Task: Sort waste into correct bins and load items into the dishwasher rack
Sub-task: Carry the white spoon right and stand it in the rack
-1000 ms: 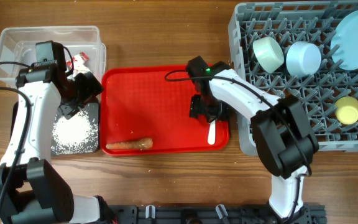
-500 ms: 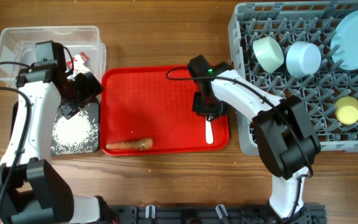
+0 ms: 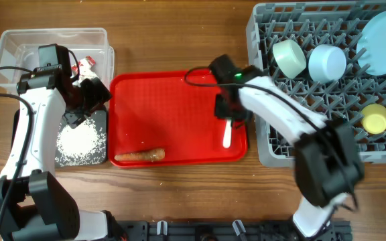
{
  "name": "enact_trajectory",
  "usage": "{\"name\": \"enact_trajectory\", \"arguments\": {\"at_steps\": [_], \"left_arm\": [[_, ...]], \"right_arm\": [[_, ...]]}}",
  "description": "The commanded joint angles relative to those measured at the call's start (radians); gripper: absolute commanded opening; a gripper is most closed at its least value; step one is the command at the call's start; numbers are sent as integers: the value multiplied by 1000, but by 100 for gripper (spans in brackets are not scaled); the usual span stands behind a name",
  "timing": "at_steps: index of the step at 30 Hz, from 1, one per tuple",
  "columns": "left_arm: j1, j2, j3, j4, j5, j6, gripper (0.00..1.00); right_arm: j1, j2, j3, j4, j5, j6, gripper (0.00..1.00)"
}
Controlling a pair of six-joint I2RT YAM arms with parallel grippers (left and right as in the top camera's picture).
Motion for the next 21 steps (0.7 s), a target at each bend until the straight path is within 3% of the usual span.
{"name": "enact_trajectory", "arguments": {"at_steps": [1, 7, 10, 17, 18, 20, 21], "left_arm": [[-4, -14, 4, -1, 5, -2, 88], [-4, -14, 4, -1, 5, -2, 88], [-4, -14, 4, -1, 5, -2, 88], [-4, -14, 4, -5, 5, -2, 88], [-4, -14, 4, -5, 5, -2, 88], [-7, -14, 4, -13, 14, -2, 89], [-10, -14, 4, -20, 18, -2, 91]], "right_arm": [[-60, -199, 4, -13, 36, -147, 13], [-219, -346, 3, -76, 36, -349, 13], [-285, -328, -2, -111, 36, -494, 13], [-340, -257, -58, -106, -3, -586, 13], [-338, -249, -58, -105, -17, -601, 15], [-338, -233, -58, -96, -21, -602, 38], [-338, -233, -58, -90, -21, -600, 44]]}}
